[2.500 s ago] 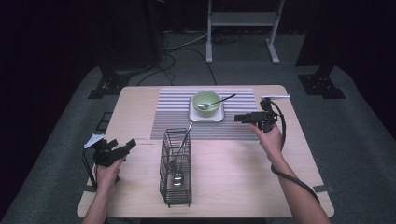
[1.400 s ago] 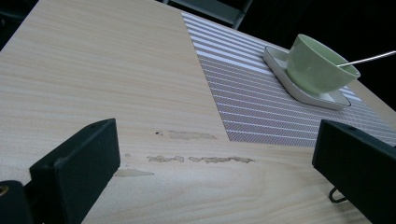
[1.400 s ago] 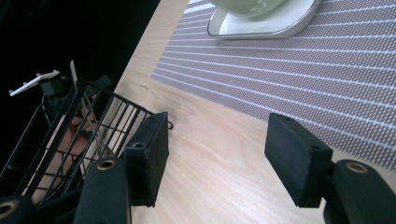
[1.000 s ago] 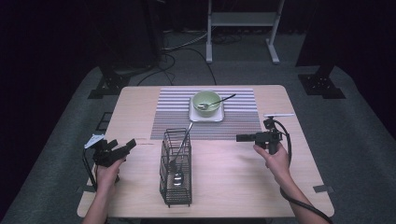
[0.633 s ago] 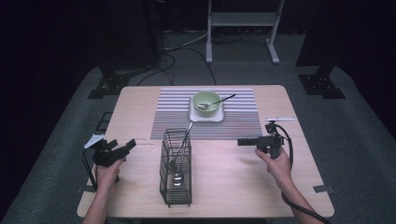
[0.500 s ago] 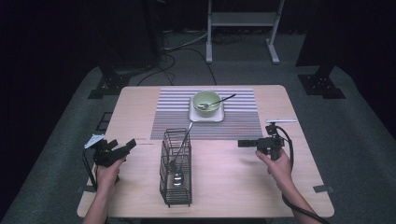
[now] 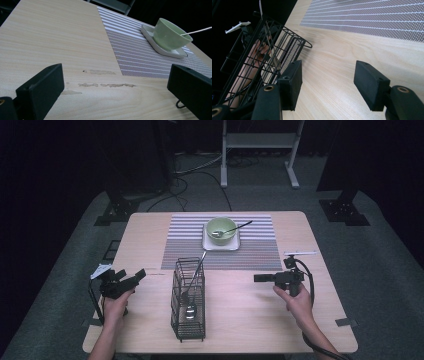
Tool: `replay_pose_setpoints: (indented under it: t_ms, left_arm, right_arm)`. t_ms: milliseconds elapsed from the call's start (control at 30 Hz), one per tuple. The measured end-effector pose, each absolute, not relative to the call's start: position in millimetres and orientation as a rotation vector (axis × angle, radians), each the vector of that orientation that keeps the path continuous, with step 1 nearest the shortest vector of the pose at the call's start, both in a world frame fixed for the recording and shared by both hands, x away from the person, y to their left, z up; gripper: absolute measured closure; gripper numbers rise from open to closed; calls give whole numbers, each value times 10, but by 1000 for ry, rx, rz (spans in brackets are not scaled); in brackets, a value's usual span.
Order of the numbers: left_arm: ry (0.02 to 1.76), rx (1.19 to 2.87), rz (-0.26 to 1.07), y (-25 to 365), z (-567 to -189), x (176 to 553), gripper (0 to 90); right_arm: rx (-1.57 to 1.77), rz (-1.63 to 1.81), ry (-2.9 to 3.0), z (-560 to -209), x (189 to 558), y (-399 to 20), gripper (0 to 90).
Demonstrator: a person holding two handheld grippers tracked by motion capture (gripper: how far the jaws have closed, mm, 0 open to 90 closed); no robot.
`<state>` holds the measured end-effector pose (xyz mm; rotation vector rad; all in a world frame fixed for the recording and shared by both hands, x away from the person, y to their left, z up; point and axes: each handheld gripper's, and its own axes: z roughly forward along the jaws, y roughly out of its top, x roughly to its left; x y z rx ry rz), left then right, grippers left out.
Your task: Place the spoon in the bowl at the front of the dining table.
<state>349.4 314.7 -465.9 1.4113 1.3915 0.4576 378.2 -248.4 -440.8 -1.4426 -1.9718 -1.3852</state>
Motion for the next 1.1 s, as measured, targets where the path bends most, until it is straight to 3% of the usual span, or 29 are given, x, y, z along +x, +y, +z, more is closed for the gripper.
replay_pose_setpoints:
  t_ms: [1100]
  left_arm:
    - [1390,1417,460,3146,-4656,3501,0]
  right_arm:
    - [-1404,-1381,-1984,-4492,3590,-2461,363]
